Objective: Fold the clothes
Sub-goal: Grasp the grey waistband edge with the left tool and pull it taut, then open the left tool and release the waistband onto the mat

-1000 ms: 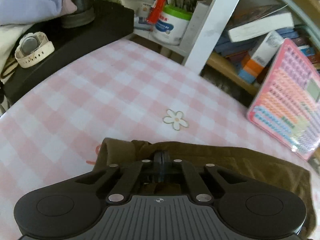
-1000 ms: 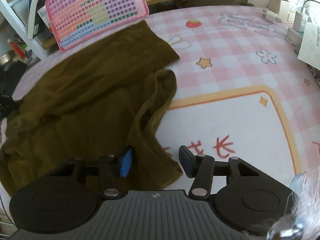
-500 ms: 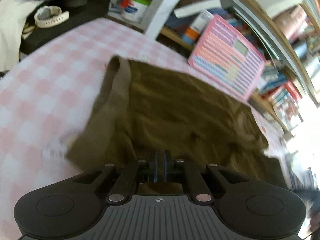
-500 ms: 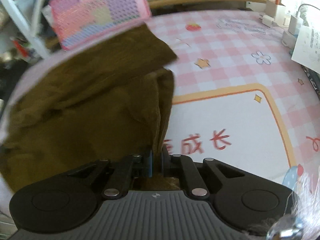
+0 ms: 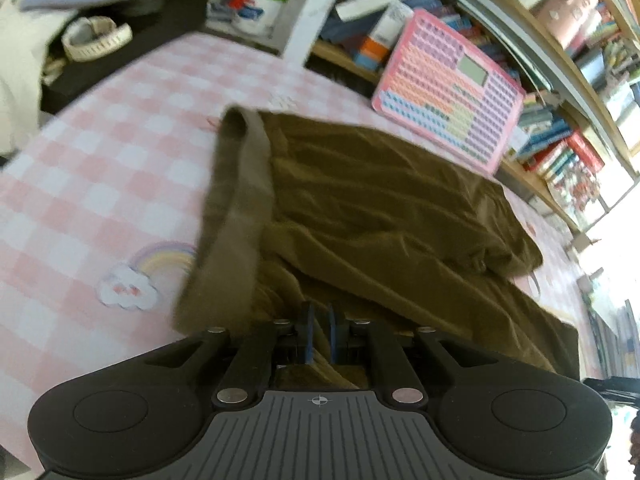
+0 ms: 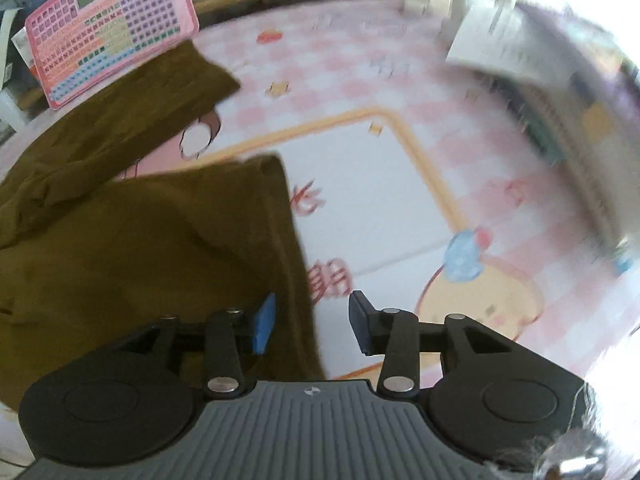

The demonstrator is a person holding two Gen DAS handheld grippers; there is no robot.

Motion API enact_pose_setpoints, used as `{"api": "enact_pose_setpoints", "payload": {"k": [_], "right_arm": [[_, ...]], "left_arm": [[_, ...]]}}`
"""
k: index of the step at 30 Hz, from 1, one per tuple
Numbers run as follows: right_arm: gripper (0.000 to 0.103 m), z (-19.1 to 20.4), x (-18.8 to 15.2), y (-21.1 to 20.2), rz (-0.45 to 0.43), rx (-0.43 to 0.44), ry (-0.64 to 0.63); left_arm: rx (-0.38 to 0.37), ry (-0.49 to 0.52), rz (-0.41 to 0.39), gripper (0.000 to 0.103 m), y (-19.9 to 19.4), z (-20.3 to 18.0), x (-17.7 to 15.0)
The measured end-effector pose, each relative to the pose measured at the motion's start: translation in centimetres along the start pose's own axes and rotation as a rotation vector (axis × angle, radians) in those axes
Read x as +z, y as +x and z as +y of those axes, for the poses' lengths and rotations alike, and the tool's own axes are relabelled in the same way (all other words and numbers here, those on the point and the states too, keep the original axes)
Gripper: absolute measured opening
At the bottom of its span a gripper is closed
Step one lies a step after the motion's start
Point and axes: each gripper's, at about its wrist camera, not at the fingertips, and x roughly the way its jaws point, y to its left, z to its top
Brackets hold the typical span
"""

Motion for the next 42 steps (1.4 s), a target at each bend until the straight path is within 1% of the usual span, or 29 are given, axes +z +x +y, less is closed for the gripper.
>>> {"api": "enact_pose_setpoints", "payload": {"k": [1,2,5,7,8,11,14,15,17,18,21,22,23,25,27,31,35,39,40,42], "right_arm": [[0.038,0.2,0.2,-0.5,-0.027,-0.001,-0.007],[0.038,0.4,0.4,-1.0,-0.054,0.019,-0.012],[0.037,1.9,0.7,-1.8,-0.095,0.134,-0.030],[0.037,3.3,0.6,-1.3,-0.091,0.170,-0.061],[0.036,4.0,0.5,-0.9,-0.086,0.173,-0.080],[0.035,4.8,-0.1,0.8,-0.077,0.140,-0.116],[0.028,4.3,-0.7,2.2,-0.049,0.091,-0.106],[0.023,4.1,-1.1,2.4,-0.043,0.080,-0.103],[0.018,3.7,-1.6,2.4,-0.063,0.074,-0.109],[0.017,3.6,-1.6,2.4,-0.065,0.072,-0.109],[0.017,3.8,-1.8,2.1,-0.078,0.047,-0.098],[0.017,4.1,-1.8,1.9,-0.091,0.022,-0.102],[0.017,4.1,-2.0,1.5,-0.103,0.003,-0.105],[0.017,4.2,-2.3,0.9,-0.127,-0.008,-0.104],[0.020,4.2,-2.6,0.4,-0.141,-0.009,-0.103],[0.020,4.1,-3.3,-0.1,-0.148,-0.014,-0.098],[0.019,4.2,-3.7,0.8,-0.119,-0.043,-0.113],[0.017,4.1,-3.4,1.5,-0.123,-0.066,-0.139],[0.018,4.1,-3.2,1.8,-0.123,-0.082,-0.140],[0.025,3.7,-2.3,2.4,-0.124,-0.096,-0.128]], "left_arm": [[0.008,-0.003,-0.015,0.021,-0.3,0.2,0.2],[0.016,-0.005,-0.029,0.022,-0.6,0.4,0.5],[0.030,-0.020,-0.055,0.022,-1.0,0.7,0.9],[0.043,-0.029,-0.067,0.022,-1.1,0.9,1.0],[0.047,-0.035,-0.068,0.022,-1.1,1.0,1.0],[0.065,-0.052,-0.067,0.022,-1.2,1.5,0.7],[0.069,-0.069,-0.077,0.022,-1.8,2.0,0.5],[0.072,-0.073,-0.081,0.023,-2.0,2.2,0.4],[0.077,-0.081,-0.090,0.023,-2.4,2.5,0.4],[0.081,-0.084,-0.090,0.023,-2.5,2.7,0.4],[0.091,-0.098,-0.093,0.025,-2.9,3.1,0.2],[0.093,-0.103,-0.094,0.031,-3.0,3.3,0.2],[0.099,-0.109,-0.094,0.040,-3.1,3.4,0.1],[0.110,-0.121,-0.090,0.044,-3.1,3.7,-0.2],[0.113,-0.134,-0.085,0.044,-3.1,4.0,-0.4],[0.105,-0.155,-0.077,0.045,-3.0,4.4,-0.6],[0.093,-0.149,-0.073,0.045,-3.1,4.2,-0.7],[0.083,-0.154,-0.070,0.048,-3.2,4.2,-1.1],[0.082,-0.157,-0.067,0.048,-3.2,4.2,-1.2],[0.081,-0.163,-0.060,0.048,-3.1,4.3,-1.4]]}}
